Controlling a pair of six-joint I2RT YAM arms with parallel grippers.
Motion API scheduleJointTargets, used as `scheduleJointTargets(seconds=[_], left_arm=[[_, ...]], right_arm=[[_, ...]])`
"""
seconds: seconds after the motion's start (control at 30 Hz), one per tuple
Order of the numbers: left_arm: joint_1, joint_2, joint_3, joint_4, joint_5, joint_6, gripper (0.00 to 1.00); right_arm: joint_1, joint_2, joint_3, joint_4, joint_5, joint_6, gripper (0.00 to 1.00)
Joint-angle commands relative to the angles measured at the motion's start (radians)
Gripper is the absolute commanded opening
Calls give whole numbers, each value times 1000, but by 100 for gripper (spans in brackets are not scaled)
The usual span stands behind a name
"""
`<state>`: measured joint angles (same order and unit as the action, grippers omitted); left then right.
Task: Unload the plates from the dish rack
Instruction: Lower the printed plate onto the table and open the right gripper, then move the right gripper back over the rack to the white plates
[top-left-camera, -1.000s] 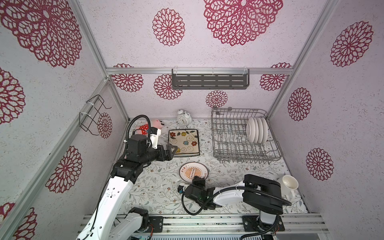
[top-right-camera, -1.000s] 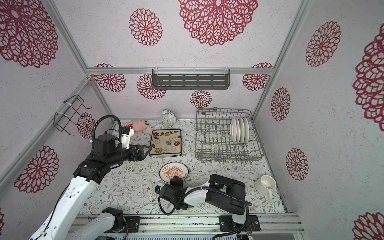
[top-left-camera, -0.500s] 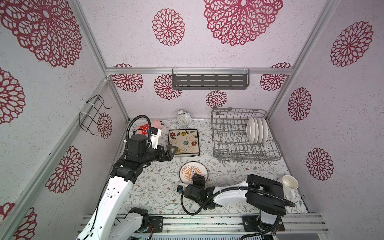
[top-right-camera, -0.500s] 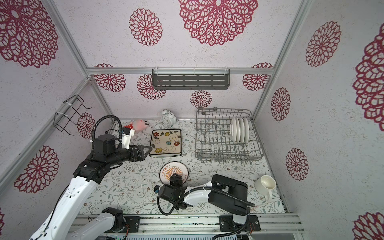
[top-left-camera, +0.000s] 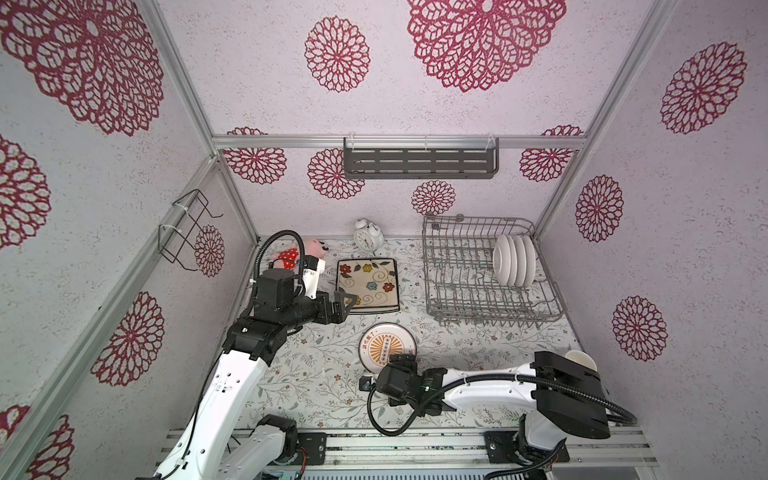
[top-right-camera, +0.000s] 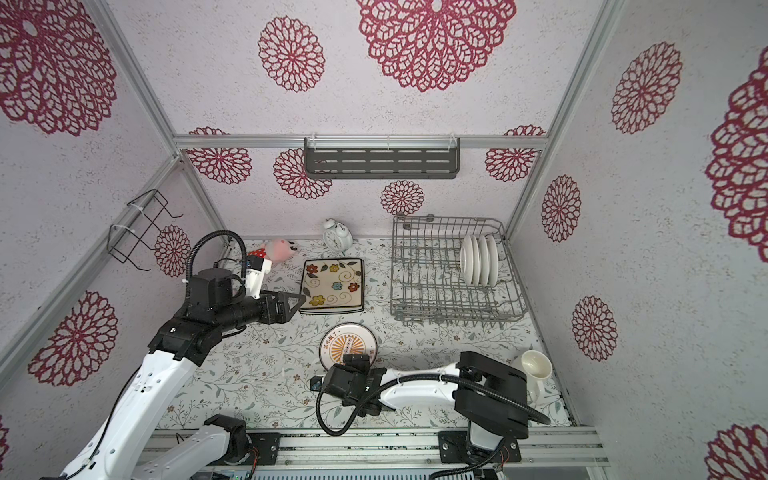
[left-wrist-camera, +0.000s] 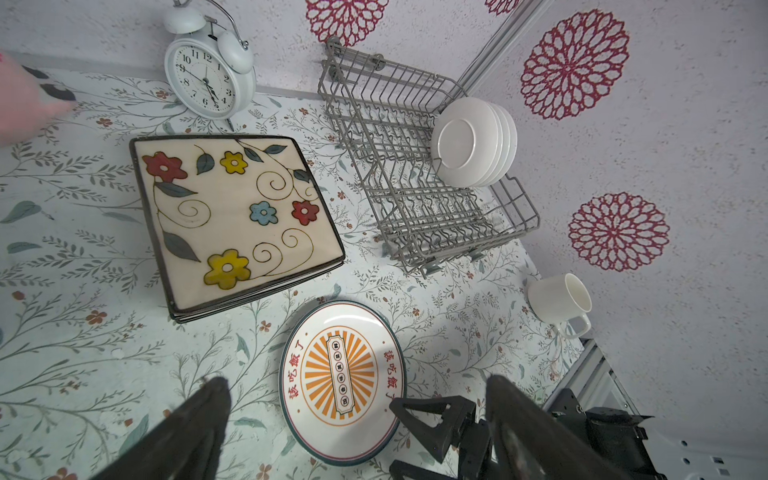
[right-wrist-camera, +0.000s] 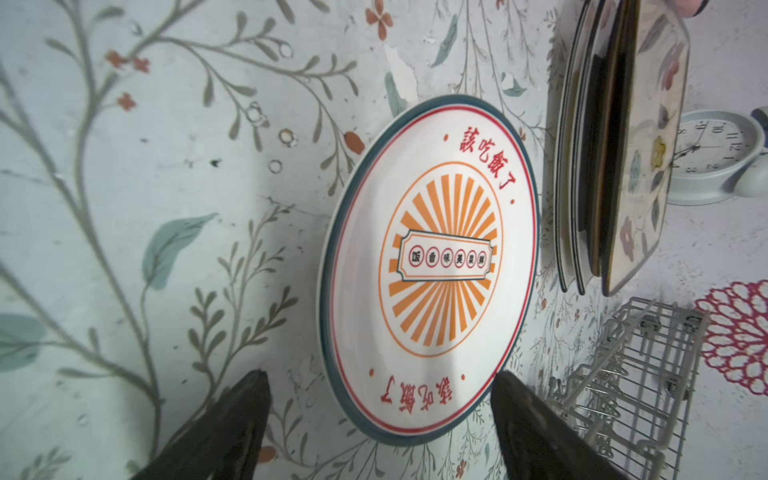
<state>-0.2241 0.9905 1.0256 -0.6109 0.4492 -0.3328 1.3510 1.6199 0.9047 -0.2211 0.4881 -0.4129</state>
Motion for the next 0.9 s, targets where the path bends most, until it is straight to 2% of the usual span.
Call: scheduleJointTargets(seconds=[0.0, 0.07, 0.17, 0.27, 0.33, 0.5, 0.63, 0.73, 0.87], left_arm=[[9, 13, 1, 12, 33, 16, 97], [9, 19, -3, 38, 72, 11, 97], [9, 35, -12, 78, 113, 2, 97], [9, 53, -9, 83, 108, 6, 97], [9, 59, -9, 91, 99, 9, 97], [9, 100, 25, 96, 103, 22, 97], [9, 127, 43, 104, 118, 24, 97], [9, 132, 51, 109, 119, 21, 97], [9, 135, 59, 109, 111, 22, 97]], right_arm=[[-23, -111, 41, -105, -100, 83, 87], [-90, -207, 43, -124, -158, 136, 87], [-294, -371, 40, -151, -234, 239, 86], [-503, -523, 38, -144, -180, 345, 93], [-640, -584, 73, -168, -193, 369, 98], [-953, -568, 209, -252, -295, 453, 94], [-1256, -505, 240, -233, -570, 557, 83], [-1358, -424, 265, -219, -701, 595, 80], [-1391, -337, 318, -232, -719, 621, 78]])
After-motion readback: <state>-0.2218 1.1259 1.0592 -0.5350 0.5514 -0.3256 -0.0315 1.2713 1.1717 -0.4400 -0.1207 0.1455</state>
